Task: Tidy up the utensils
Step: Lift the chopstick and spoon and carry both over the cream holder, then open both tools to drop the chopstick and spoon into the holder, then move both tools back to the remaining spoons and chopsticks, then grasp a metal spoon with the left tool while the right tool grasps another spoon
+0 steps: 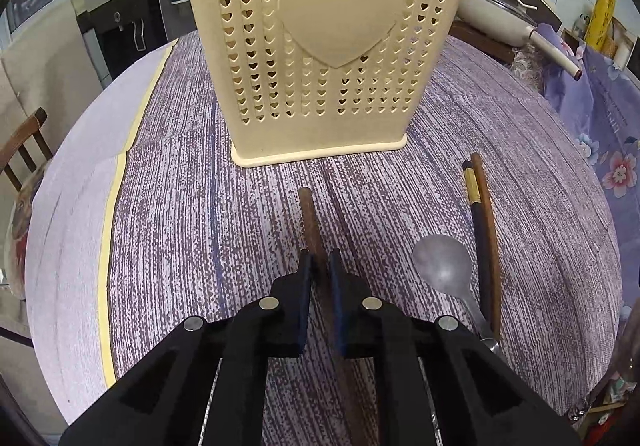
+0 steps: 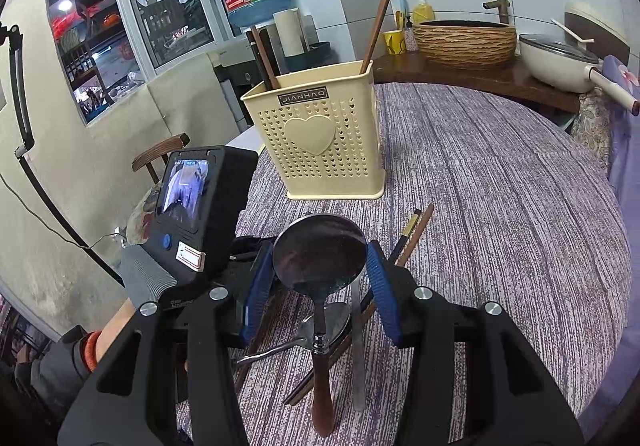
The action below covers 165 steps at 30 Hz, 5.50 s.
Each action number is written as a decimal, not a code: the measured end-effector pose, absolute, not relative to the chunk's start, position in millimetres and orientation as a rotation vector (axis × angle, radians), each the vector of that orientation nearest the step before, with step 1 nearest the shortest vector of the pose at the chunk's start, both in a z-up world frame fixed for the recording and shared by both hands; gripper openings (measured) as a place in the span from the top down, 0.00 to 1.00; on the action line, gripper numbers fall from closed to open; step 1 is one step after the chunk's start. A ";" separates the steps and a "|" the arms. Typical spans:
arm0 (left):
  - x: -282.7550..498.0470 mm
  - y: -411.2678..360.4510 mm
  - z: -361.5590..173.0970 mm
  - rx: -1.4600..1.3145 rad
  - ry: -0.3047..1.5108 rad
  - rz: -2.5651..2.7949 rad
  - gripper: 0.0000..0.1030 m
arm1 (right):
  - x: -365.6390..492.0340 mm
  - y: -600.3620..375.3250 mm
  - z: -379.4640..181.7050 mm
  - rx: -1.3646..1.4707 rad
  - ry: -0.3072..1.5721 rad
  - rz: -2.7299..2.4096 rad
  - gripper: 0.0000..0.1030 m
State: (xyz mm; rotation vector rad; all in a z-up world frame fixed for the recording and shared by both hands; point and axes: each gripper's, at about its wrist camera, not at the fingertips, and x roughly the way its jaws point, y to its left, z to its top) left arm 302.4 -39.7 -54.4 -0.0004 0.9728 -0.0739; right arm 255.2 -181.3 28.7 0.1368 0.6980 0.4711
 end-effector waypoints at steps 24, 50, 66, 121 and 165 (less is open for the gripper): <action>264.2 -5.0 53.3 -0.165 0.696 -0.142 0.92 | 251.1 -185.8 59.6 0.153 0.638 0.495 0.54; 257.0 4.3 135.5 -0.154 0.530 -0.179 0.92 | 295.0 -163.7 144.0 0.094 0.453 0.504 0.54; 309.0 0.7 236.4 -0.140 0.358 -0.061 0.92 | 388.8 -139.4 214.9 0.087 0.297 0.346 0.54; 215.7 -54.8 -35.1 0.063 0.846 -0.338 0.35 | 244.9 -228.0 -8.3 0.040 0.628 0.119 0.25; 263.4 -4.2 -35.8 -0.169 0.890 -0.238 0.63 | 293.8 -159.8 -21.7 -0.072 0.815 0.409 0.38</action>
